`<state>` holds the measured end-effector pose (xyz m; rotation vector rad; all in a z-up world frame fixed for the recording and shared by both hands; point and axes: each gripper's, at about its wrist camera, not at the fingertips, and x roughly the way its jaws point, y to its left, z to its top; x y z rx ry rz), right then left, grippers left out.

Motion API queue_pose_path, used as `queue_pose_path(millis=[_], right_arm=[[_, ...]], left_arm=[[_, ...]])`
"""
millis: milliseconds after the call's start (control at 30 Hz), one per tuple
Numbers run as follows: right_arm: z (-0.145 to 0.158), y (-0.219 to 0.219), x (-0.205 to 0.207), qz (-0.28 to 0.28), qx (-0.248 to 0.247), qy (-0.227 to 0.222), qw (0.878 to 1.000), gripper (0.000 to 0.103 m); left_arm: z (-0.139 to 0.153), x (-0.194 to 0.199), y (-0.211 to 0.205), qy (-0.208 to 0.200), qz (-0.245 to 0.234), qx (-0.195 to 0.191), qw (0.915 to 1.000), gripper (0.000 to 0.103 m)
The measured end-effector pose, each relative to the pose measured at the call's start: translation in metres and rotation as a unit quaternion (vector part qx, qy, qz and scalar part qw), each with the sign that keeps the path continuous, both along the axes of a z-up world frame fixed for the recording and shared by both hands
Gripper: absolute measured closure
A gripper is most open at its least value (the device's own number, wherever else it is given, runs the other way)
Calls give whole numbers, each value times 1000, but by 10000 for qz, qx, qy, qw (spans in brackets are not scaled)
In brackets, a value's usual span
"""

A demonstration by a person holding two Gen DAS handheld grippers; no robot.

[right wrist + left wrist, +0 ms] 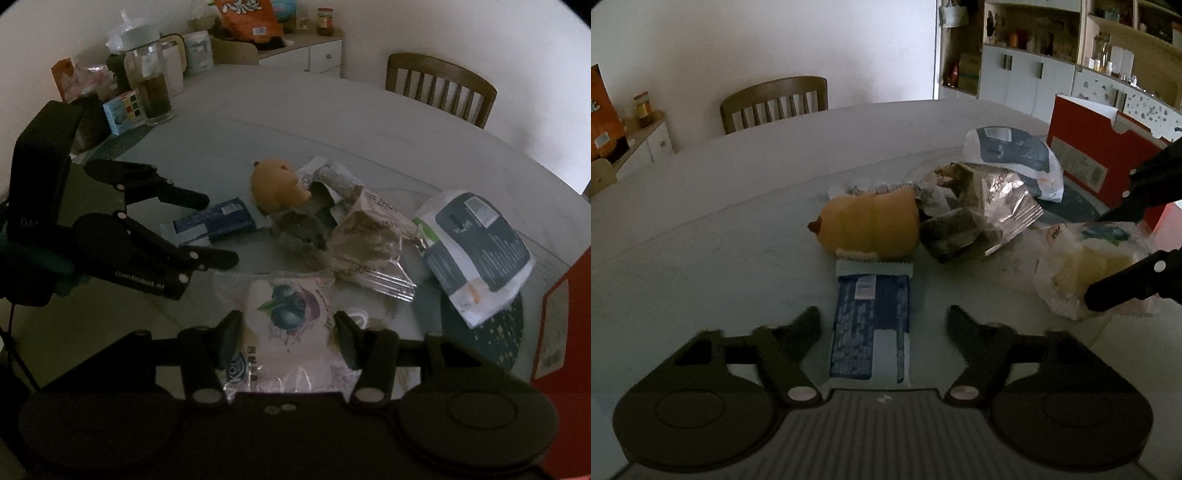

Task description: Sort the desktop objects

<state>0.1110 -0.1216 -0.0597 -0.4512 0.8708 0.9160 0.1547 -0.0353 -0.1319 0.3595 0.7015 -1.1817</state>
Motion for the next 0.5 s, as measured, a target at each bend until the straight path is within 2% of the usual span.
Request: queue_pose_path(millis=[33,100,500], right_arm=[[0,-1,0,-16,-3,-7,10000,50],[1,-2,0,-58,1,-20,10000,50],[15,-14,-4,-263,87,-182,9995,50]], left_arm=[[1,0,0,-3,7,-17,10000,57],[3,0,-2,8,51,-22,10000,66],[18,-11,-3,-56,85,90,9999,68]])
